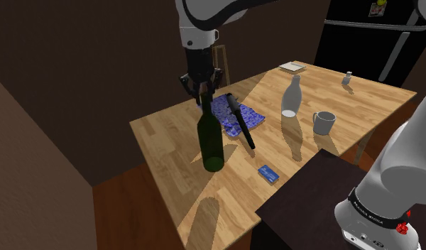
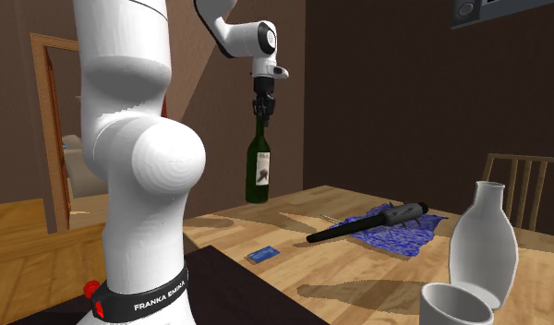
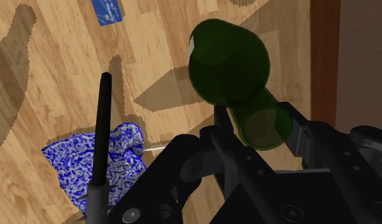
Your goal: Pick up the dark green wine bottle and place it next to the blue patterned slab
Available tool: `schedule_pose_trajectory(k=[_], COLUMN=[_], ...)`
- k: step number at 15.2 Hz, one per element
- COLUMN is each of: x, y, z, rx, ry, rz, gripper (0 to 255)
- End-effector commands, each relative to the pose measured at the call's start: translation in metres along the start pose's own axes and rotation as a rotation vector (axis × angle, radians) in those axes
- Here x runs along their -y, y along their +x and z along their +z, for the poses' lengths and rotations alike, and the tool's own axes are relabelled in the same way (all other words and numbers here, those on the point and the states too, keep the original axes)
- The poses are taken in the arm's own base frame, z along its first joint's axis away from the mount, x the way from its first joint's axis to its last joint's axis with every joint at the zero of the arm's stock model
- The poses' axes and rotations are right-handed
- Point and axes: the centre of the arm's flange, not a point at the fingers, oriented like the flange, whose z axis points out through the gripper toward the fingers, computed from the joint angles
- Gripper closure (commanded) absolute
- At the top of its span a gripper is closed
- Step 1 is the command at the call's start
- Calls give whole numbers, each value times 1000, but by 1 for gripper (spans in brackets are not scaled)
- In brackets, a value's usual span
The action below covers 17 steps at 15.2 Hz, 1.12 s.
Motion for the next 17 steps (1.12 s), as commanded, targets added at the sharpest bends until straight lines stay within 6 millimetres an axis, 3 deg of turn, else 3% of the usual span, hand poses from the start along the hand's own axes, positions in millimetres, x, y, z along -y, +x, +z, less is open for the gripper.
schedule_pose_trajectory(k=[1,12,13,17], x=[-19,-127,-145,-145], y=[15,112,128,129], z=[-3,-9,-10,11], rx=[0,0,0,0], ry=[0,0,0,0], rz=[-1,-1,-1,-1], gripper=[255,255,255,255])
